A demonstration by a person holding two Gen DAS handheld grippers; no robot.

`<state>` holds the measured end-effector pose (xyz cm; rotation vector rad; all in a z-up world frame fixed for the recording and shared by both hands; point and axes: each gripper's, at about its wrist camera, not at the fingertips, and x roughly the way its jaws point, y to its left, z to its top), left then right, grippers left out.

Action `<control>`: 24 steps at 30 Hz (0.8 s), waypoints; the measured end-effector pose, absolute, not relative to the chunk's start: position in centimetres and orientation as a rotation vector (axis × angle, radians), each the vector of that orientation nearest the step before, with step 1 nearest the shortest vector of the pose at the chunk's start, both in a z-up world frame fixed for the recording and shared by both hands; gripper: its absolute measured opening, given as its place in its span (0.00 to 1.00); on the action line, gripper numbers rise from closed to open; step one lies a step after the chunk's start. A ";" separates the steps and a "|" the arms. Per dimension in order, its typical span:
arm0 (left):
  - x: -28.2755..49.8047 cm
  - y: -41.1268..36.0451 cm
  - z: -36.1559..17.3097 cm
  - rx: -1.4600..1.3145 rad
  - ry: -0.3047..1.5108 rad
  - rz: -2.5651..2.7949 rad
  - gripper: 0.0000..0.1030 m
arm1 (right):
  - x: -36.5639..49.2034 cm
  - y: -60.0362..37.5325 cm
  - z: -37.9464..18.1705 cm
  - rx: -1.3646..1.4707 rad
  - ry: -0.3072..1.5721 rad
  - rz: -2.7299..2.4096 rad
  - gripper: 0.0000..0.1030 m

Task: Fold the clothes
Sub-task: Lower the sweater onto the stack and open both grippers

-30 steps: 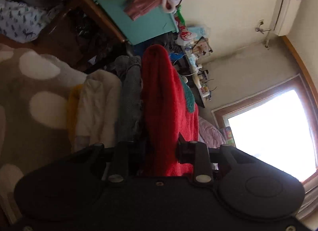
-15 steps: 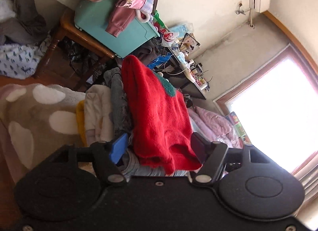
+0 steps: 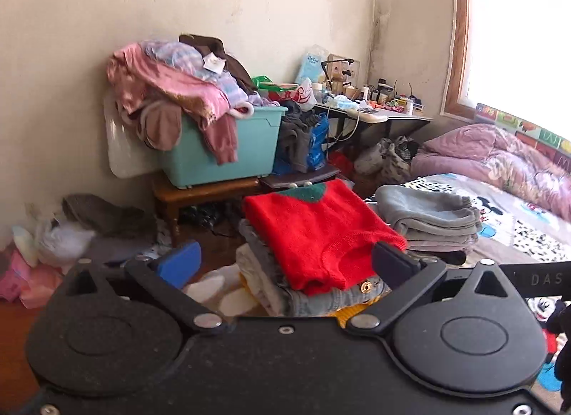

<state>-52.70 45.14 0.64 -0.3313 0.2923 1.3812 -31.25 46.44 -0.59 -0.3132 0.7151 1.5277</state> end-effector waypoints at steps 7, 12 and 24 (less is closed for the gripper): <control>-52.6 43.2 2.2 -0.303 0.409 1.390 1.00 | -33.2 44.1 0.9 -0.363 0.639 1.512 1.00; -52.4 42.1 2.8 -0.259 0.451 1.439 1.00 | -34.2 43.2 0.8 -0.381 0.654 1.537 1.00; -52.6 41.7 3.3 -0.238 0.482 1.441 1.00 | -35.2 42.9 1.2 -0.402 0.660 1.541 1.00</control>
